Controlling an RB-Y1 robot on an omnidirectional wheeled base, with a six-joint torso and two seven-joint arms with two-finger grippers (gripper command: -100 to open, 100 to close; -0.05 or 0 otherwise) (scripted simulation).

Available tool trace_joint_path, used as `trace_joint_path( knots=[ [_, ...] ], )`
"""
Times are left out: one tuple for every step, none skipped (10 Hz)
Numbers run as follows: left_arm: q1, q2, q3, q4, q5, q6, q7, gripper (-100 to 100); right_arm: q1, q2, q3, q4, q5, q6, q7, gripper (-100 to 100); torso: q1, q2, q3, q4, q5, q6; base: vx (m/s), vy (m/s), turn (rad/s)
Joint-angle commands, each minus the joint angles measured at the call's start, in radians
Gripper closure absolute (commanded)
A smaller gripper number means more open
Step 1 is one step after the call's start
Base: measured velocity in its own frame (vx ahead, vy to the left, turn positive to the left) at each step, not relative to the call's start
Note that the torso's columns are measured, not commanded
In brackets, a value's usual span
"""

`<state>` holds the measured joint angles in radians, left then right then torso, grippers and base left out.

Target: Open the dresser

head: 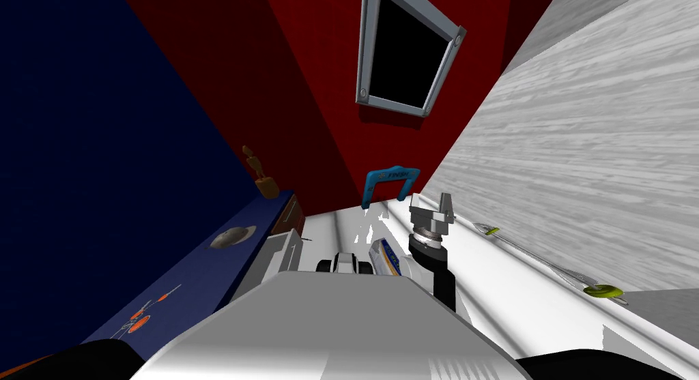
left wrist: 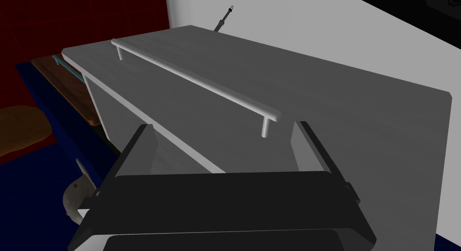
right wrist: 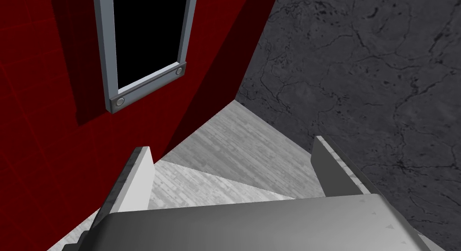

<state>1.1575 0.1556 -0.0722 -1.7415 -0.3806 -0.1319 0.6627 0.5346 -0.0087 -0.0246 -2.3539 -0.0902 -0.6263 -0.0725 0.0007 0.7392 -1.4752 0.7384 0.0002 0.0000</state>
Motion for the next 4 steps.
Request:
trace_joint_path(
  knots=[
    [0.000, 0.000, 0.000, 0.000, 0.000, 0.000, 0.000, 0, 0.000, 0.000, 0.000, 0.000, 0.000, 0.000, 0.000, 0, 0.000, 0.000, 0.000, 0.000, 0.000, 0.000, 0.000, 0.000, 0.000],
    [0.000, 0.000, 0.000, 0.000, 0.000, 0.000, 0.000, 0, 0.000, 0.000, 0.000, 0.000, 0.000, 0.000, 0.000, 0, -0.001, -0.001, -0.001, 0.000, 0.000, 0.000, 0.000, 0.000, 0.000],
    [0.000, 0.000, 0.000, 0.000, 0.000, 0.000, 0.000, 0, 0.000, 0.000, 0.000, 0.000, 0.000, 0.000, 0.000, 0, -0.001, -0.001, -0.001, 0.000, 0.000, 0.000, 0.000, 0.000, 0.000],
    [0.000, 0.000, 0.000, 0.000, 0.000, 0.000, 0.000, 0, 0.000, 0.000, 0.000, 0.000, 0.000, 0.000, 0.000, 0, -0.001, -0.001, -0.001, 0.000, 0.000, 0.000, 0.000, 0.000, 0.000]
  ],
)
